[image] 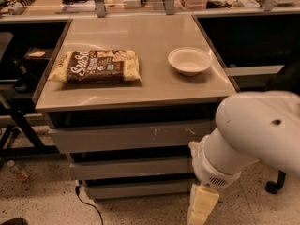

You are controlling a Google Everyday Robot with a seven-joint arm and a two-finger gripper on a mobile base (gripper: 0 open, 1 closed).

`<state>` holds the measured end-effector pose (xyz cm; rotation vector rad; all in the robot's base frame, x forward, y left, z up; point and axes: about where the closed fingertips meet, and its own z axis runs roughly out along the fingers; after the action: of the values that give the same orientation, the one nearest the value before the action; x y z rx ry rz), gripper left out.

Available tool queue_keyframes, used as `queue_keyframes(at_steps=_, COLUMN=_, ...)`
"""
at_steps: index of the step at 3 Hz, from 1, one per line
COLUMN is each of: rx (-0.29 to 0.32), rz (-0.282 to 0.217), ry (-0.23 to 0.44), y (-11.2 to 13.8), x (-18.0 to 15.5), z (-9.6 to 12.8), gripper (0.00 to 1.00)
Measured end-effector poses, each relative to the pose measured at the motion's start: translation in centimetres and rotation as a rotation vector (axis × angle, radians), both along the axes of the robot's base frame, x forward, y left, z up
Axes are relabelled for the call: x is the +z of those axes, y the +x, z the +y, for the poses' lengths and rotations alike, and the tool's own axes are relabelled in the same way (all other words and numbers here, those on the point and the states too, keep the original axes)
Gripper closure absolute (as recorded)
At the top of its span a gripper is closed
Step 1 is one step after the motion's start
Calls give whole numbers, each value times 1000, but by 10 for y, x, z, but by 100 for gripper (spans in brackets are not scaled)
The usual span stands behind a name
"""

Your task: Open bottom drawer

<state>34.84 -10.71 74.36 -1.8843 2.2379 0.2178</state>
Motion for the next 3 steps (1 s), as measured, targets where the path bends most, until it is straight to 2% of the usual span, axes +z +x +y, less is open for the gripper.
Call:
queue_keyframes(at_steps=1, rx=-7, rz=81, ry=-4, y=-5, x=-90, z=11, gripper=0)
queue_keyframes(at_steps=2, rx=-59, rz=123, ry=12, y=4, x=-164, z=16, gripper=0)
queue_keyframes(at_steps=3, rx=-59, rz=123, ry=12, y=4, x=-164, z=16, gripper=0)
